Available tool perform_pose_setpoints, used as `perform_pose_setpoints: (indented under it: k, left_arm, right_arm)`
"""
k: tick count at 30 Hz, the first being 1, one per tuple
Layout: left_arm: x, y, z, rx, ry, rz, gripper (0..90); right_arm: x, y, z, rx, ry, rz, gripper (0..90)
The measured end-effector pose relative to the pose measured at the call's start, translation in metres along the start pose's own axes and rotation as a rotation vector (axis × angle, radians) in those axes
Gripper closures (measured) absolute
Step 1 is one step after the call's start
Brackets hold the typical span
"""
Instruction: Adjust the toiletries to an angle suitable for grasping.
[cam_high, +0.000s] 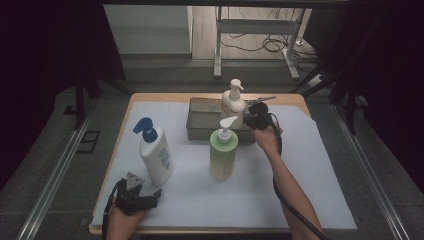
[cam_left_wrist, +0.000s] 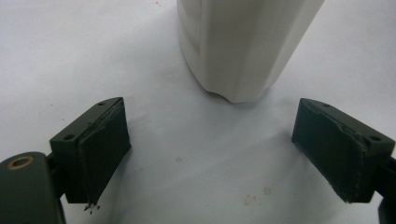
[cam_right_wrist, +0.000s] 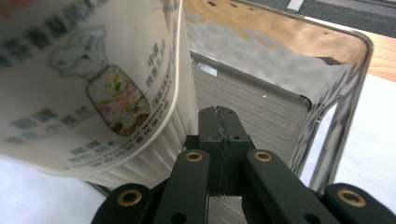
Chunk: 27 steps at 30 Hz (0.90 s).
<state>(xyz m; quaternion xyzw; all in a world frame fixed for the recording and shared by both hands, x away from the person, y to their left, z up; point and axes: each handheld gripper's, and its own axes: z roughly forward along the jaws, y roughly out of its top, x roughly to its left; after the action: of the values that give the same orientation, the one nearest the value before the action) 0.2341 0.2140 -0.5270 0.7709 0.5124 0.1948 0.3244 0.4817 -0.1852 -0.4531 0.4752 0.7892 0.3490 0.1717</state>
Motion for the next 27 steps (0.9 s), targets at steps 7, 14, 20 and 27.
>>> perform_pose_setpoints:
  k: [7,14,20,27]
  left_arm:
    - [0.0,0.0,0.0,0.0,0.0,0.0,10.7]
    - [0.0,0.0,0.0,0.0,-0.001,-0.001,10.6]
    - [0.0,0.0,0.0,0.001,0.0,0.0,10.6]
    - [0.0,0.0,0.0,0.001,0.0,0.0,10.7]
  right_arm:
    - [0.008,0.002,0.005,0.002,0.011,-0.01,89.7]
    - [0.013,0.004,0.01,0.001,0.029,-0.007,89.7]
    - [0.023,0.007,0.015,0.001,0.053,-0.018,89.6]
    - [0.032,0.009,0.021,0.007,0.061,-0.042,89.5]
